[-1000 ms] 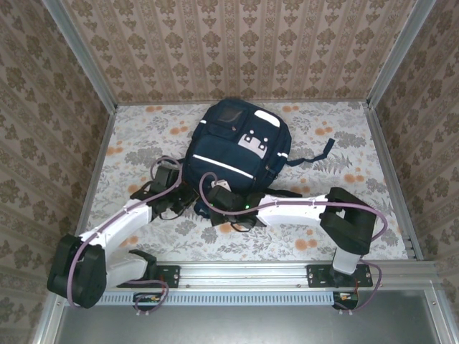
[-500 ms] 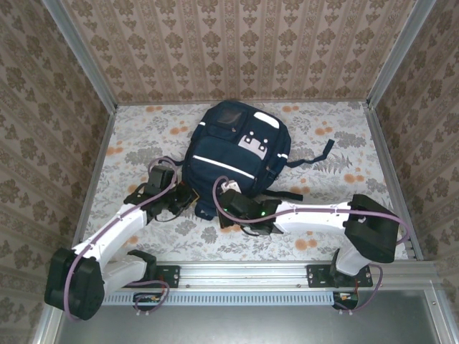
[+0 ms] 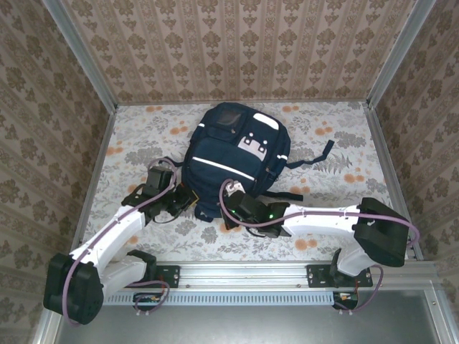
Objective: Pack the student bag
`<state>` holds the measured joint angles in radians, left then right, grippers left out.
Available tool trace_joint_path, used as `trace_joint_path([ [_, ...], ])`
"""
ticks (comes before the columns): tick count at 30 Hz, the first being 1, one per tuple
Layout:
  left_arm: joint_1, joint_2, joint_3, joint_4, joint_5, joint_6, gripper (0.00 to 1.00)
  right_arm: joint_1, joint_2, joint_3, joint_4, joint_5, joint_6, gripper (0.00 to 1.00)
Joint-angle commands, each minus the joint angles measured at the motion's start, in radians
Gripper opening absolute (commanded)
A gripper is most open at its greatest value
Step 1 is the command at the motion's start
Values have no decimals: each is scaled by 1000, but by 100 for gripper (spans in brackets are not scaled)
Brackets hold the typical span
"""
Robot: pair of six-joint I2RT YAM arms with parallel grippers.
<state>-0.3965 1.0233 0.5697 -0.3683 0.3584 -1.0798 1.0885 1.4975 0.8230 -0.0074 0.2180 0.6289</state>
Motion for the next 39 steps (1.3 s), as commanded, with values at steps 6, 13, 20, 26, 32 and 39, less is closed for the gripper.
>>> trace_joint_path([
  [6,2,-11,22,7,-243,17,0,-45,-99,-121,-39,-148,-50,0],
  [13,-34,-18,26,14,-256,8,0,-108,-100,-156,115,-265,0,0],
  [20,-54,-22,22,31,-255,-8,0,-164,-36,-211,366,-472,103,8],
  [26,-85,-21,30,22,-270,2,0,-168,15,-200,383,-469,136,0],
  [32,-78,-20,48,-24,-286,42,50,-140,28,-77,-50,-213,48,0],
  [39,-41,-37,105,-58,-256,103,66,-58,47,9,-221,-87,-26,0],
])
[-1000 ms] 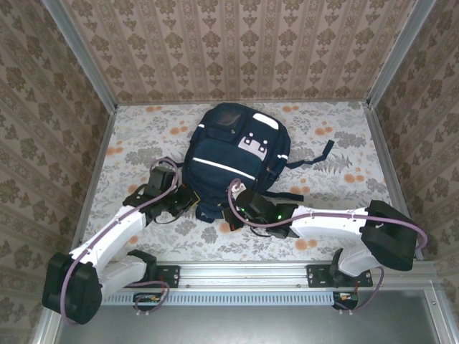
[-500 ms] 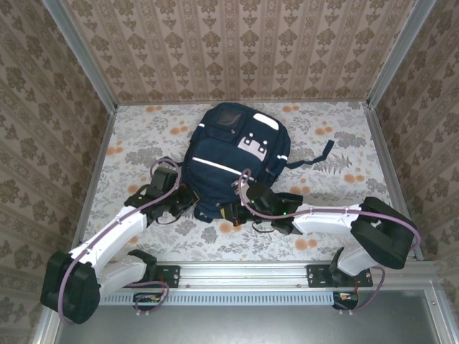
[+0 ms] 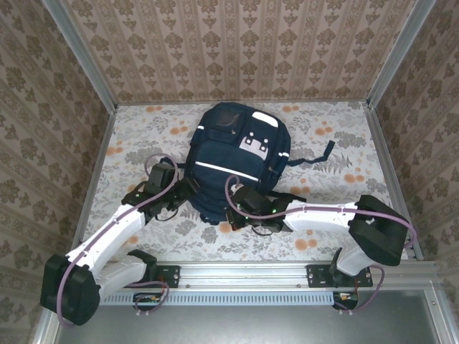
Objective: Pack the student bag
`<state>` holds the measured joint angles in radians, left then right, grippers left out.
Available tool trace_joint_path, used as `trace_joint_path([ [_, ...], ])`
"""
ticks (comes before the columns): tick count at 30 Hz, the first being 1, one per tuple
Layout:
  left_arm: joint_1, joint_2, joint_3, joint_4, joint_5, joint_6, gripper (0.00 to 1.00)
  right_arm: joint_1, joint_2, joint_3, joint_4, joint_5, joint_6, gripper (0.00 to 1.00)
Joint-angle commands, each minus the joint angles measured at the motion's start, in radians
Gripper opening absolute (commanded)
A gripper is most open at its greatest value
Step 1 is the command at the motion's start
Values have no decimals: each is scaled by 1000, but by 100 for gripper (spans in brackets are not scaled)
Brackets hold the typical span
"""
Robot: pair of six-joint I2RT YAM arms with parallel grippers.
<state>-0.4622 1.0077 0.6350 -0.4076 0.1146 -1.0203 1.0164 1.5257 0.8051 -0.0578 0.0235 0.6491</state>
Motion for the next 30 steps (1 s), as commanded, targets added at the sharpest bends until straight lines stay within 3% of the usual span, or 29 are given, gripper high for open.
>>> trace_joint_path([
  [1,27,-11,50,-5,-5,44,65,16,15,24,-163,105,-46,0],
  [8,13,192,189,100,80,-6,63,15,-8,-7,-105,88,-51,0],
  [10,-33,274,265,104,89,-8,64,15,-11,-15,-90,82,-50,0],
  [16,-100,478,519,-106,39,81,69,12,-20,-17,-93,88,-42,0],
  [18,-110,472,507,-118,36,40,71,6,-28,-22,-86,91,-36,0],
  [24,-116,298,270,36,-4,-134,71,-22,-62,-61,-30,71,-16,0],
  [30,-111,275,209,125,-20,-159,69,-29,-60,-73,-1,41,-10,0],
])
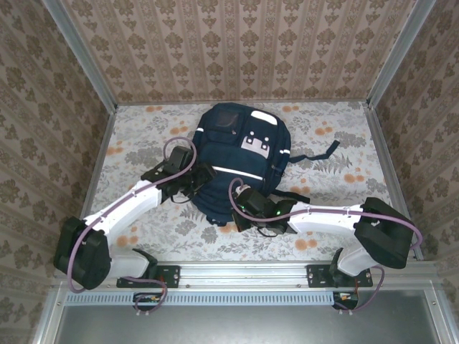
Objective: Pack the student bag
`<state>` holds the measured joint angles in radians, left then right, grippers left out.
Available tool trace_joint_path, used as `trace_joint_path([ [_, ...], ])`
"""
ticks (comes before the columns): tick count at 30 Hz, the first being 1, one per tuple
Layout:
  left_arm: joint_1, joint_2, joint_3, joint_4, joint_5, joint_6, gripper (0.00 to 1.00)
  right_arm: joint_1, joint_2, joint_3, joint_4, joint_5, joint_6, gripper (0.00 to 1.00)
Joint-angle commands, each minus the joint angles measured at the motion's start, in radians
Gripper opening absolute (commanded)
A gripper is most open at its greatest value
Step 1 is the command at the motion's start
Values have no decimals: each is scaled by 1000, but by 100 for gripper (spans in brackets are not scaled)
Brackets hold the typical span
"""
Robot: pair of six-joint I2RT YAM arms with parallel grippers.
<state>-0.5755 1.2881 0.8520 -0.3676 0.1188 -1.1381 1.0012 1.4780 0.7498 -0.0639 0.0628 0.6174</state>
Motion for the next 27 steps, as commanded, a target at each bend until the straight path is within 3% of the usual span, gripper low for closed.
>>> trace_joint_path([
  [1,2,2,-10,100,-23,-45,68,-13,-11,-20,9,-5,24,0],
  [9,3,78,-43,252,-11,-72,58,-13,-10,-33,48,-35,44,0],
  [15,2,92,-92,339,-21,-98,64,-13,-10,-30,65,-50,51,0],
  [23,25,59,-30,317,-118,-56,1,-13,-7,-8,28,-33,31,0],
  [27,38,33,68,220,-156,4,0,-13,-43,9,-65,33,-11,0],
])
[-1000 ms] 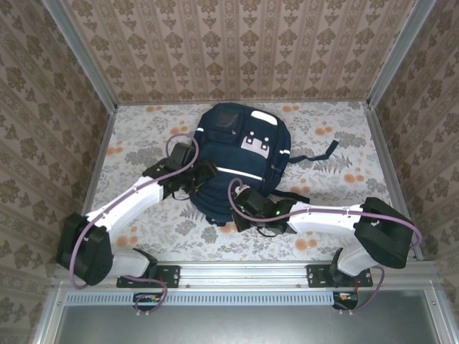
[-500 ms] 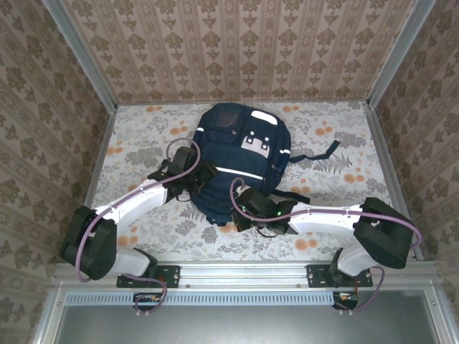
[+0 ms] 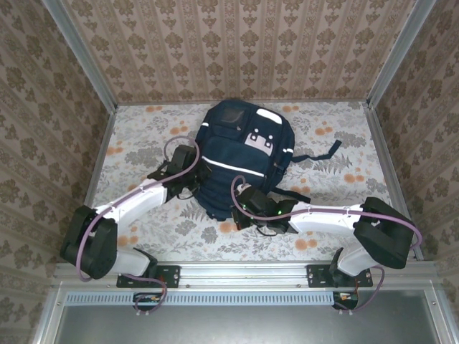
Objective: Pack the student bag
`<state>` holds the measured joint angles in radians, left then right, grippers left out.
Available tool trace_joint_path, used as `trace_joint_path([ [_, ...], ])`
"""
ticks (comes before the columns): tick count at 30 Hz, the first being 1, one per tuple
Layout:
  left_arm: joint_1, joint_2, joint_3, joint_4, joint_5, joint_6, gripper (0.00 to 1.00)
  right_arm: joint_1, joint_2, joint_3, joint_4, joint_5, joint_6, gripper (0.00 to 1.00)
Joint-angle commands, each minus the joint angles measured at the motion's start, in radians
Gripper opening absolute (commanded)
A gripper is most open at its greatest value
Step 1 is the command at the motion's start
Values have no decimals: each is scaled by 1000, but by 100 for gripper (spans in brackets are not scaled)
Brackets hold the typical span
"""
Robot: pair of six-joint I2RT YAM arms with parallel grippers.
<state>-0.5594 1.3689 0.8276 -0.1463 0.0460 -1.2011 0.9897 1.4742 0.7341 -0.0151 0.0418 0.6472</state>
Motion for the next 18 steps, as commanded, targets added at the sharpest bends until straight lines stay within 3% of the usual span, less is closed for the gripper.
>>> trace_joint_path([
  [1,25,-55,113,-25,-92,76,0,-2,-46,29,-139,71,-48,0],
  [12,78,-58,218,-146,-41,141,0,-5,-113,52,-368,244,-132,0],
  [18,98,-36,294,-217,-3,211,0,-30,-155,29,-407,269,-153,0],
])
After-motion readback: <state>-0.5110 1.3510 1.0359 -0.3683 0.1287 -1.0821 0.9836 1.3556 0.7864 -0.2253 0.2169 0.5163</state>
